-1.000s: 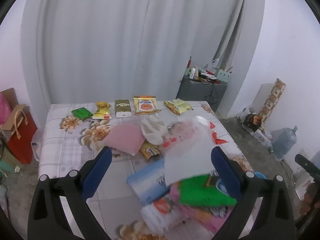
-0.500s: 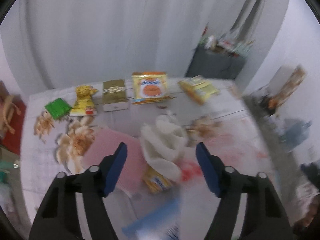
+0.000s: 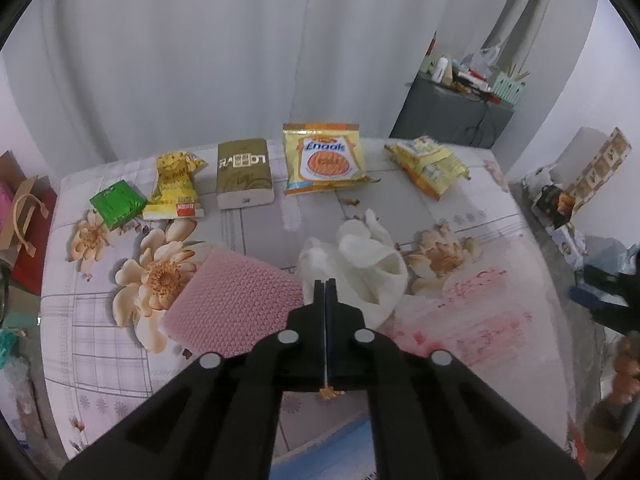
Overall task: Collect trash
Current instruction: 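Grasp the white tissue with the left tool while the right tool grasps the red wrapper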
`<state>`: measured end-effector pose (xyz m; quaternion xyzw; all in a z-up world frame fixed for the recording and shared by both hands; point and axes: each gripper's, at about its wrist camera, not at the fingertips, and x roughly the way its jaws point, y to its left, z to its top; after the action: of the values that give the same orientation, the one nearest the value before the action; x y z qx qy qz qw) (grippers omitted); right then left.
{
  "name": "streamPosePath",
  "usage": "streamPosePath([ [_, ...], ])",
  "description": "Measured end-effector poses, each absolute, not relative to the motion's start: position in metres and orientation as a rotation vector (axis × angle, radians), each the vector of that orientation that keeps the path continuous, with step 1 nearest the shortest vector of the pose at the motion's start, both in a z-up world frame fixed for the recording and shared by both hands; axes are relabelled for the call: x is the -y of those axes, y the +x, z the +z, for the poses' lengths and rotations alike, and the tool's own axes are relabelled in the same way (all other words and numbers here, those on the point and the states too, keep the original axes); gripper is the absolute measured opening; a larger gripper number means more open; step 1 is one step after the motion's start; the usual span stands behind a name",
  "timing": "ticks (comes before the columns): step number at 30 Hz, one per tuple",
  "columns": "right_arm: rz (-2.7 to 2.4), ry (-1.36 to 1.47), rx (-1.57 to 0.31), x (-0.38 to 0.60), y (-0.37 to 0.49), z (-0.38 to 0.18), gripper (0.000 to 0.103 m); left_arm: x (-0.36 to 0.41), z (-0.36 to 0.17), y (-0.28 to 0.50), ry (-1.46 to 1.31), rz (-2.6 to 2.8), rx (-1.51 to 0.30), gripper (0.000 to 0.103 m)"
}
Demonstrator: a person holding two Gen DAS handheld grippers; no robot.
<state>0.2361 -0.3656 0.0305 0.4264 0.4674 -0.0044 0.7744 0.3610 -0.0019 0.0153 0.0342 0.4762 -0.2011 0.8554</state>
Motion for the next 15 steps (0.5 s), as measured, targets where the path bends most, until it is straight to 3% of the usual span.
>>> streamPosePath([
  [10,-0.035,0.921,-1.128,0.351,0.263,0.004,0.053,-0.004,0.053,0.335,0.008,-0.493,-0.874,0.0],
  [14,-0.063,0.863,-1.161,0.343,0.27,-0.002,0.03,-0.012,0.063,0.324,-0.024,-0.503,-0.837,0.0],
  [15,-0.071,0.859,-1.174,0.343,0.271,-0.003,0.016,-0.014,0.065,0.321,-0.03,-0.505,-0.833,0.0],
])
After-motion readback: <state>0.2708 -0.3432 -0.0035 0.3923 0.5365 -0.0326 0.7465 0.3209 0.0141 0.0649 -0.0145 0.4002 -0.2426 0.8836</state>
